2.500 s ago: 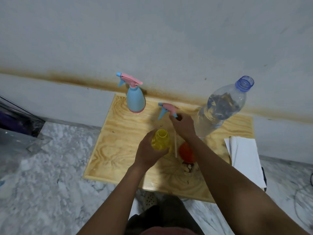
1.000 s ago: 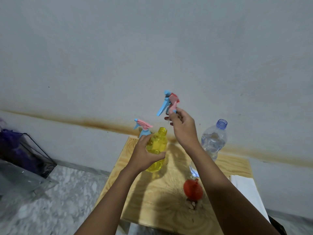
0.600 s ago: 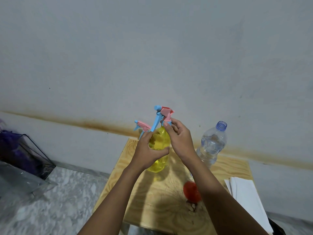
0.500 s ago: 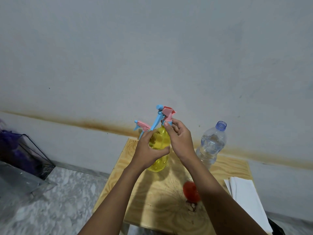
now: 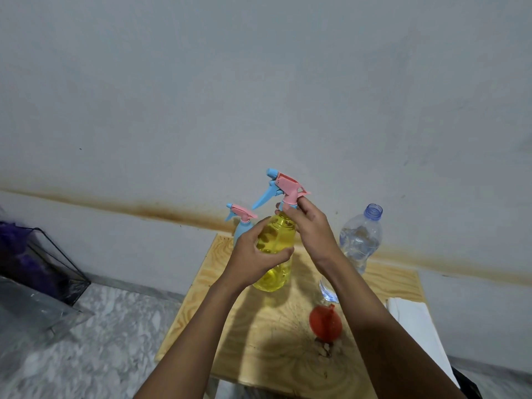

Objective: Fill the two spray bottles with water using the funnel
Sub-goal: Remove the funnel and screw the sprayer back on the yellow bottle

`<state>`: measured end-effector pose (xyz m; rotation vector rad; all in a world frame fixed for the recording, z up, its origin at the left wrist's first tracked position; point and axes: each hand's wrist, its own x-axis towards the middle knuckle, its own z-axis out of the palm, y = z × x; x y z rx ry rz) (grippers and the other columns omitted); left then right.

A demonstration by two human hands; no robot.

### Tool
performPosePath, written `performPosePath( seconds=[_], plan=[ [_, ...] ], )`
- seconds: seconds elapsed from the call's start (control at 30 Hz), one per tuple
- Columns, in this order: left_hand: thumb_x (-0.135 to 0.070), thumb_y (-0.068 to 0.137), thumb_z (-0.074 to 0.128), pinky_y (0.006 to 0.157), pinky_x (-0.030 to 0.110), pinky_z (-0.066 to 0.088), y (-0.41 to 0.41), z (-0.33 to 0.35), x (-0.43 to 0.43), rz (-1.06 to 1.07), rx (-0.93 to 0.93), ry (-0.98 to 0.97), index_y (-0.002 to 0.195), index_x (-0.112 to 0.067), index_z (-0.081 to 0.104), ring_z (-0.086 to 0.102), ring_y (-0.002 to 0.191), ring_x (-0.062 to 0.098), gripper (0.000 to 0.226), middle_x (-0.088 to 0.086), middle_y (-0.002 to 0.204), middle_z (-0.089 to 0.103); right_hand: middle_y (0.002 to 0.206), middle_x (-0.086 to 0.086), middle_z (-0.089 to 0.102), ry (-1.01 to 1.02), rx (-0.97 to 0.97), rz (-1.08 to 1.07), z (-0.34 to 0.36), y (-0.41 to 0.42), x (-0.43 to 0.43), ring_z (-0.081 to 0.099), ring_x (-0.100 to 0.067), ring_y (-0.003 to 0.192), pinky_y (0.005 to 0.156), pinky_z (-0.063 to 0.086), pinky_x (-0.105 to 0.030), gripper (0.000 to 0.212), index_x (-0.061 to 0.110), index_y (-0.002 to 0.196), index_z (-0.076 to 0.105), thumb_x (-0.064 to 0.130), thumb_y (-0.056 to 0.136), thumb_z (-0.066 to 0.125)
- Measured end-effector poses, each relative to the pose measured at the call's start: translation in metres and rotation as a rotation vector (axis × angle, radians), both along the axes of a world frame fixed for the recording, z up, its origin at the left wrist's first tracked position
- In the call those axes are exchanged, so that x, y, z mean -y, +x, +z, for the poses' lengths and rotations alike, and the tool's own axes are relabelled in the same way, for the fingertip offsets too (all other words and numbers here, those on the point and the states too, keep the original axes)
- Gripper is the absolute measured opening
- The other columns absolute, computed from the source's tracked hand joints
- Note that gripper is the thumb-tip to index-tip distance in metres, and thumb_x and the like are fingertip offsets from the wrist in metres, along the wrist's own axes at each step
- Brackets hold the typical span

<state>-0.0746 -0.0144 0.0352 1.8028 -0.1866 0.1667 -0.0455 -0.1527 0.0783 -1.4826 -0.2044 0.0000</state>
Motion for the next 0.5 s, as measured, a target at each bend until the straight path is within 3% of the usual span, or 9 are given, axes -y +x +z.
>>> performPosePath(
  seconds=[0.1,0.23,0.3,0.37,0.5],
  plan=[
    [-0.016,0.077,0.083,0.081,0.006,0.045,-0.0002,0.0001,-0.0004,-0.005,-0.01,-0.004,0.123,-0.029,0.065,0.066,0.096,-0.002,0.051,-0.018,0.099,0.073,0.104,-0.008,0.072,-0.049,-0.001,0.009,0.0038,0.0018,0.0066,0.065,-0.018,0.099,0.102,0.047,-0.048,0.012,0.019,0.099,0.072,0.023,0.095,0.061],
    [-0.017,0.076,0.084,0.083,0.01,0.048,0.0016,-0.0007,-0.0001,-0.003,-0.011,-0.004,0.124,-0.028,0.065,0.067,0.097,0.0,0.052,-0.017,0.1,0.073,0.11,-0.011,0.073,-0.082,0.026,-0.034,0.0064,0.0019,0.008,0.069,-0.021,0.104,0.099,0.051,-0.044,0.009,0.023,0.101,0.072,0.023,0.095,0.065],
    [-0.016,0.076,0.084,0.083,0.009,0.047,0.0019,0.0005,0.0009,0.002,-0.003,-0.004,0.123,-0.028,0.066,0.067,0.097,0.0,0.052,-0.014,0.101,0.074,0.102,-0.007,0.075,-0.073,0.014,-0.073,0.0059,0.0013,0.0065,0.072,-0.018,0.099,0.093,0.055,-0.038,0.013,0.016,0.103,0.071,0.024,0.092,0.069],
    [-0.018,0.075,0.085,0.082,0.007,0.045,0.0019,0.0011,0.0015,0.011,0.01,0.007,0.123,-0.028,0.066,0.066,0.099,0.0,0.052,-0.013,0.103,0.073,0.089,-0.004,0.072,-0.09,0.021,-0.127,0.0053,0.0003,0.0037,0.069,-0.01,0.081,0.079,0.054,-0.029,0.022,0.008,0.101,0.068,0.025,0.088,0.074],
    [-0.023,0.075,0.085,0.084,0.009,0.046,0.0015,-0.0017,0.0019,0.024,0.021,0.015,0.124,-0.027,0.065,0.066,0.103,0.002,0.053,-0.011,0.106,0.073,0.077,0.004,0.059,-0.119,0.025,-0.149,0.0058,-0.0001,0.0008,0.055,-0.004,0.066,0.064,0.046,-0.017,0.028,0.01,0.092,0.06,0.029,0.084,0.078]
  ],
)
